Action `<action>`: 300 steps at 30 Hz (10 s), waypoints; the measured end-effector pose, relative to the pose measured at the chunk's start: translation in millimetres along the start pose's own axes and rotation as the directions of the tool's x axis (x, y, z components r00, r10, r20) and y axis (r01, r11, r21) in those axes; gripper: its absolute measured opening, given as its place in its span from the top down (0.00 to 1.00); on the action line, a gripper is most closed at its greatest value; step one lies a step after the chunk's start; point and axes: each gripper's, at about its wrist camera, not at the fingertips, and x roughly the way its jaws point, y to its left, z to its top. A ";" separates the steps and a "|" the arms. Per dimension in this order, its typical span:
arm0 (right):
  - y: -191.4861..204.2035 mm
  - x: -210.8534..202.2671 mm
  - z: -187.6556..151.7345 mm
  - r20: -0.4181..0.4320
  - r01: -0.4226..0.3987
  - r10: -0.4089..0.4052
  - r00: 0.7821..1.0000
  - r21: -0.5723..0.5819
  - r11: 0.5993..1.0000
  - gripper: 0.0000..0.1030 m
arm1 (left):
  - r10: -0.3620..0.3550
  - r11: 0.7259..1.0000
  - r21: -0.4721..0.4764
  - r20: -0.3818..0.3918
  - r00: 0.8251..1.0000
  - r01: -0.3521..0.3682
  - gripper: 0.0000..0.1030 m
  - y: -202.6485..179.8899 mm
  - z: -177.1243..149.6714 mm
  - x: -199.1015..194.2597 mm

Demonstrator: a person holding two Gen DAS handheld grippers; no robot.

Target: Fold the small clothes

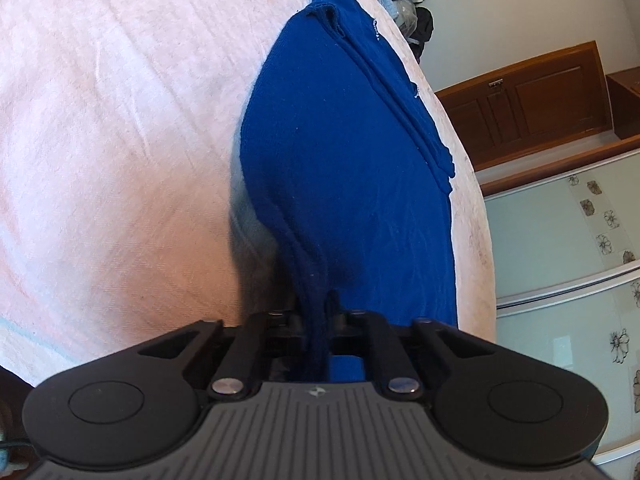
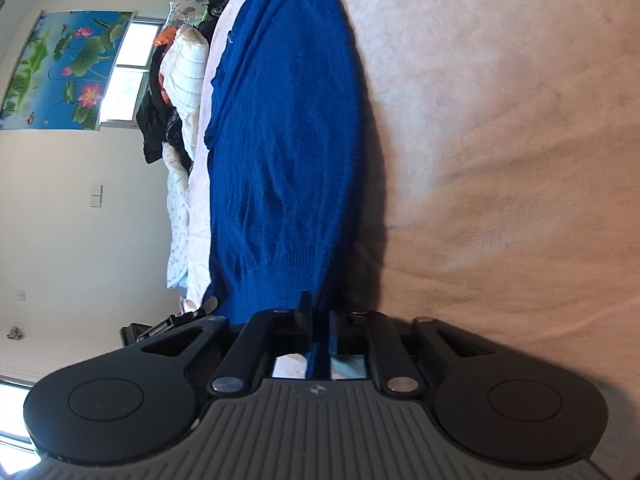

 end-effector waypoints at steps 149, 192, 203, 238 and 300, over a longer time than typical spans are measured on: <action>168.6 169.5 284.5 0.406 0.476 -0.261 0.876 -0.640 0.603 0.35 | 0.288 0.646 0.502 0.538 0.792 -0.576 0.24 -150.0 199.2 172.6; 252.2 279.3 317.8 0.203 0.215 -0.111 0.973 -0.614 0.760 0.34 | 0.219 0.768 0.419 0.539 0.813 -0.485 0.19 -105.1 188.8 160.4; 146.1 153.6 334.5 0.349 0.537 -0.408 0.844 -0.556 0.635 0.33 | 0.127 0.809 0.462 0.467 0.875 -0.364 0.19 -138.6 182.4 156.4; 56.5 87.7 265.9 0.113 0.063 -0.051 0.992 -0.108 0.992 0.15 | -0.016 0.945 -0.300 0.351 0.936 0.128 0.19 -31.0 156.3 79.3; 11.6 19.3 129.0 0.125 0.033 -0.034 0.992 0.014 0.999 0.90 | 0.179 0.963 -0.243 0.269 0.946 -0.113 0.92 -10.0 75.1 4.1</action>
